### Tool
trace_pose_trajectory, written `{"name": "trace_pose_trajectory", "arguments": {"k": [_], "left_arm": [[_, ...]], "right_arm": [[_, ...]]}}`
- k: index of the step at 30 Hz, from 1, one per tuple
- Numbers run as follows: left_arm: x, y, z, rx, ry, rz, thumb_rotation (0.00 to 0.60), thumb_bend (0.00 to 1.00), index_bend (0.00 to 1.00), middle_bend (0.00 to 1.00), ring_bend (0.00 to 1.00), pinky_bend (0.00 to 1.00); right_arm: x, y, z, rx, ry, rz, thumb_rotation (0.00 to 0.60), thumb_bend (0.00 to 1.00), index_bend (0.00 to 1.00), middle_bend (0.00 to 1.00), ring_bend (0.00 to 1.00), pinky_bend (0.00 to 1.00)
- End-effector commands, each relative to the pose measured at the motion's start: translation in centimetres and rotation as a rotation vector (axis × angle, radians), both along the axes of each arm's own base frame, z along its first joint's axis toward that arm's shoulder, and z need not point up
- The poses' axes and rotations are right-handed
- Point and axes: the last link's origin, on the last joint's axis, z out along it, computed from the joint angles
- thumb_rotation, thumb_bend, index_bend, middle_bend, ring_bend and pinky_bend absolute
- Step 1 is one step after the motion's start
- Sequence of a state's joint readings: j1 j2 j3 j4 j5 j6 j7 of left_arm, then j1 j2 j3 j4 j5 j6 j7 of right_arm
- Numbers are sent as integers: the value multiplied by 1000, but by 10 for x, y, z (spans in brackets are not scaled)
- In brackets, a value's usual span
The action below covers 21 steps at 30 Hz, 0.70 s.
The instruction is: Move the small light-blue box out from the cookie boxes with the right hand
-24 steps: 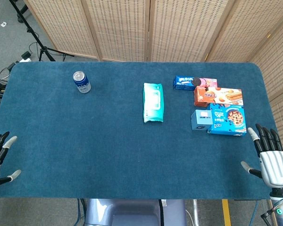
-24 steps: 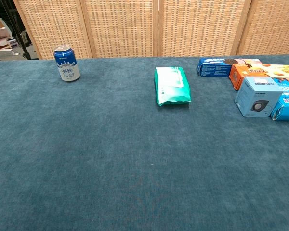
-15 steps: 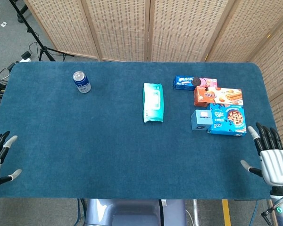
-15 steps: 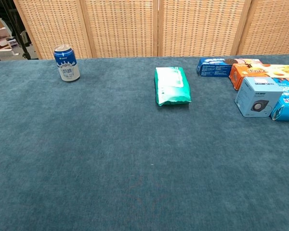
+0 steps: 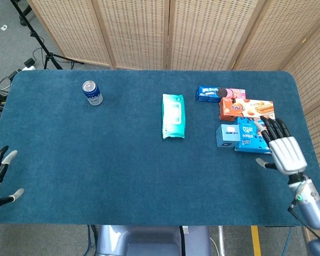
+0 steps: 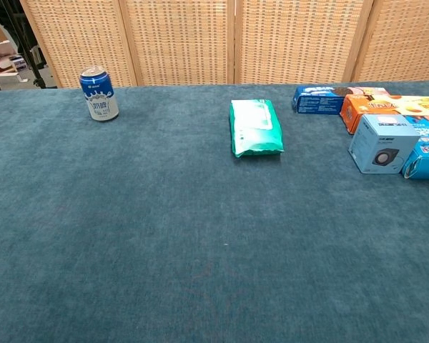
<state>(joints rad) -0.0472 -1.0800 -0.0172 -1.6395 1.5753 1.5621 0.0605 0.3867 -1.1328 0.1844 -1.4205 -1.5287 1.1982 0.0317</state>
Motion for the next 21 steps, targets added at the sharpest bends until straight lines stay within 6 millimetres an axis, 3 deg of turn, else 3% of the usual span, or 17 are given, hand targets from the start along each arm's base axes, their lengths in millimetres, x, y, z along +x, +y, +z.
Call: {"name": "trace_pose_trajectory", "arguments": {"k": [1, 7, 21], "left_arm": [[-1, 3, 0, 7, 0, 12, 600, 0, 0, 0, 0, 0], [-5, 13, -2, 13, 10, 58, 600, 0, 0, 0, 0, 0], [-6, 27, -8, 3, 25, 105, 600, 0, 0, 0, 0, 0]], "right_arm": [[-1, -44, -9, 49, 81, -44, 600, 0, 0, 0, 0, 16], [-1, -70, -30, 203, 24, -151, 600, 0, 0, 0, 0, 97], [8, -105, -55, 307, 10, -189, 600, 0, 0, 14, 5, 180]]}}
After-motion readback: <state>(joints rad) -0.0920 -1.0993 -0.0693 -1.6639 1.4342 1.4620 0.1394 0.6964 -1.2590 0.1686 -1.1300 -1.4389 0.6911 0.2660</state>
